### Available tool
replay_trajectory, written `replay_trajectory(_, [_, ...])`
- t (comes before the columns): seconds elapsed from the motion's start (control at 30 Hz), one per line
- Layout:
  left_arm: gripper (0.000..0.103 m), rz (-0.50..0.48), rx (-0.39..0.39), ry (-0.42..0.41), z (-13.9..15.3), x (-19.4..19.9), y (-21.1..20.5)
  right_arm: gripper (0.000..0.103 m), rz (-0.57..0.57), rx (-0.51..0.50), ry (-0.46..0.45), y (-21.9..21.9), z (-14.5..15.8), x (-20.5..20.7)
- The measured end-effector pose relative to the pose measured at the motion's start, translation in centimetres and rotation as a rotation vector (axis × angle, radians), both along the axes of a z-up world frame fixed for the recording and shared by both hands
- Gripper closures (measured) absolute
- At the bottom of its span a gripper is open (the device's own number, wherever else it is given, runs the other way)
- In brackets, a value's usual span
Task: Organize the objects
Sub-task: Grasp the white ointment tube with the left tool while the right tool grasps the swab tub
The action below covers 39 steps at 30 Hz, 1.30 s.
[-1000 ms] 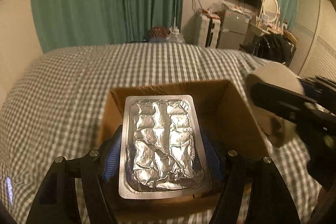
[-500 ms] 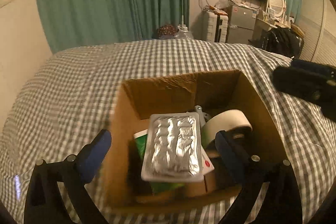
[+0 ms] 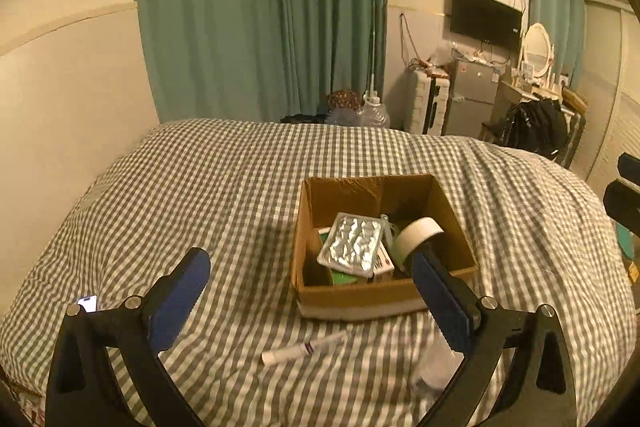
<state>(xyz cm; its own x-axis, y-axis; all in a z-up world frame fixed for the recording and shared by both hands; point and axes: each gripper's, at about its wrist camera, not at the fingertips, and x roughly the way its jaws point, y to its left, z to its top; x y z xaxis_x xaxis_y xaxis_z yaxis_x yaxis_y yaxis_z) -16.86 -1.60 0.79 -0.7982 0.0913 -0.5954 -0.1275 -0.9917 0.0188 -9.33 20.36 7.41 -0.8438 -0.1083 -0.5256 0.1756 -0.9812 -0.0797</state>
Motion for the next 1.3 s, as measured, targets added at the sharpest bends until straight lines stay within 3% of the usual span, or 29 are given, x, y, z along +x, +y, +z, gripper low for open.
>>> replay_trajectory(0.13, [0.000, 0.009, -0.009, 0.004, -1.0, 2.4, -0.9, 0.017, -0.022, 0.040, 0.024, -0.7, -0.1, 3.8])
replay_trajectory(0.27, [0.000, -0.007, 0.004, -0.035, -3.8, 3.4, -2.0, 0.017, -0.020, 0.052, -0.016, -1.8, -2.9, 5.5])
replay_trajectory(0.4, [0.000, -0.013, 0.022, -0.111, -8.1, 2.7, -2.5, 0.017, -0.014, 0.050, -0.100, -2.7, -7.6, 4.6])
replay_trajectory(0.67, [0.000, -0.046, -0.081, -0.168, -15.8, 0.7, -1.6, 0.017, -0.022, 0.067, -0.292, -3.4, -16.1, 0.5])
replay_trajectory(0.87, [0.000, -0.067, -0.105, -0.222, -18.6, -1.9, -1.1, 0.017, -0.001, 0.054, -0.347, -3.5, -18.9, -2.2])
replay_trajectory(1.17, [0.000, -0.103, -0.108, -0.292, -21.9, -6.2, -0.2, 0.017, 0.076, 0.037, -0.351, -4.5, -19.3, -2.9])
replay_trajectory(1.3, [0.019, -0.135, -0.073, -0.343, -23.0, -6.6, -0.2, 0.017, 0.107, 0.025, -0.352, -4.9, -20.0, -2.8])
